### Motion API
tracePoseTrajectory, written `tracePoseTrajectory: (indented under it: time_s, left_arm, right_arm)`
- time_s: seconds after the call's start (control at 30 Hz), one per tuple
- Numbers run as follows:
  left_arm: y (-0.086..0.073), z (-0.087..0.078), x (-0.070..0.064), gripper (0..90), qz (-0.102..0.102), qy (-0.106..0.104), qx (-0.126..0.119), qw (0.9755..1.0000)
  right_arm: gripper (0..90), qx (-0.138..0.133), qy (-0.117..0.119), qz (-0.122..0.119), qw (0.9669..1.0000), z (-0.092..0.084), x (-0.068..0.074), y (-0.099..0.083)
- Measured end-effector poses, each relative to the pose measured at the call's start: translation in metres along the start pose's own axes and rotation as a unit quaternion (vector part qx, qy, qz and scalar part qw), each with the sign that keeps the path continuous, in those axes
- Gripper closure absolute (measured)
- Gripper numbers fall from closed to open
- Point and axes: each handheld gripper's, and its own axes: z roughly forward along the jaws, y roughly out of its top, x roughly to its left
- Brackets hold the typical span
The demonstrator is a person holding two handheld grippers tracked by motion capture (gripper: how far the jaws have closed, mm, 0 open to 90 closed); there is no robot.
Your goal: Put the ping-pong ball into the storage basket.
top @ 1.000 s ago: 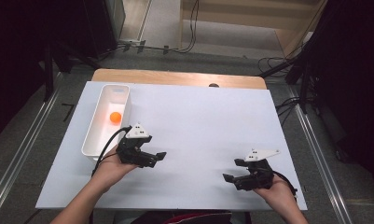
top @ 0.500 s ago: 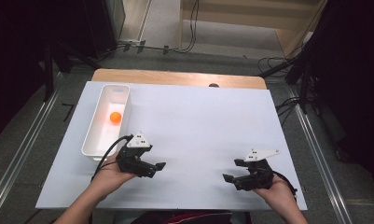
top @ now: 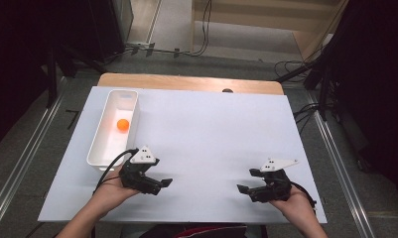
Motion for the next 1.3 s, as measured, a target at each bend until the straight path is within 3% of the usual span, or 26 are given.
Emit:
tracePoseTrajectory:
  time_s: [0.17,0.4,0.77,1.03,1.3]
  left_arm:
    - [-0.005,-0.002,0.001,16.7,0.001,0.002,0.004,1.0]
    - [-0.013,-0.007,0.0,16.7,0.019,-0.001,0.005,0.9998]
    - [-0.022,-0.014,0.003,16.7,0.011,0.003,0.003,0.9999]
    - [-0.028,-0.016,0.004,16.7,0.022,0.001,0.01,0.9997]
    - [-0.028,-0.015,0.005,16.7,0.021,-0.001,0.01,0.9997]
  right_arm:
    - [20.7,-0.001,0.0,-0.003,1.0,0.0,0.0,0.0]
    - [20.7,-0.001,0.0,-0.003,1.0,0.0,0.0,0.0]
    - [20.7,0.0,-0.001,-0.002,1.0,0.001,0.0,0.0]
    - [20.7,0.001,-0.001,-0.003,1.0,0.001,0.0,0.0]
    - [20.7,0.001,0.001,-0.001,1.0,0.001,-0.001,0.0]
